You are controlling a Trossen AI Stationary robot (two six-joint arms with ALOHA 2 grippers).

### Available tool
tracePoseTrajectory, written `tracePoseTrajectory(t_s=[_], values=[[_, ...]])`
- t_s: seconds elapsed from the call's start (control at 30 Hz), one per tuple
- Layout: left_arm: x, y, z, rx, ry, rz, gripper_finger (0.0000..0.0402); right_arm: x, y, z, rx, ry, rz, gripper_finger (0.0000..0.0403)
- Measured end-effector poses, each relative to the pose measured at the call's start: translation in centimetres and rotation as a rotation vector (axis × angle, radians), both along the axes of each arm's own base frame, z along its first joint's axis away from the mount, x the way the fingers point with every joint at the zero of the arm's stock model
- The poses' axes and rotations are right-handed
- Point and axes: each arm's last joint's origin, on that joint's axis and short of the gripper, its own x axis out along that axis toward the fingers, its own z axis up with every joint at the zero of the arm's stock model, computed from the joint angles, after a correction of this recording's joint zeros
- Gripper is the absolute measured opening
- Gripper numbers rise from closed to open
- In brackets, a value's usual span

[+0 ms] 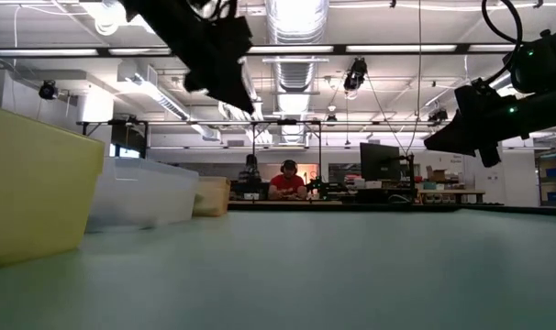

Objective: Sort silverware by color (type)
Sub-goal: Return to Home Position

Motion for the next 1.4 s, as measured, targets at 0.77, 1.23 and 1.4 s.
tracePoseTrajectory(t_s=[0.77, 1.23, 1.4], values=[[-3.4, 10.4, 1.8, 0.178, -0.328, -0.016, 0.0001, 0.0, 0.0, 0.0, 0.001, 0.000, 0.000, 0.0059], [-14.5, 6.5, -2.1, 0.132, -0.596, 0.114, 0.0001, 0.0, 0.0, 0.0, 0.001, -0.001, 0.000, 0.0059], [-16.4, 5.5, -3.8, 0.027, -0.706, 0.168, 0.0002, 0.0, 0.0, 0.0, 0.001, 0.000, 0.000, 0.0059]])
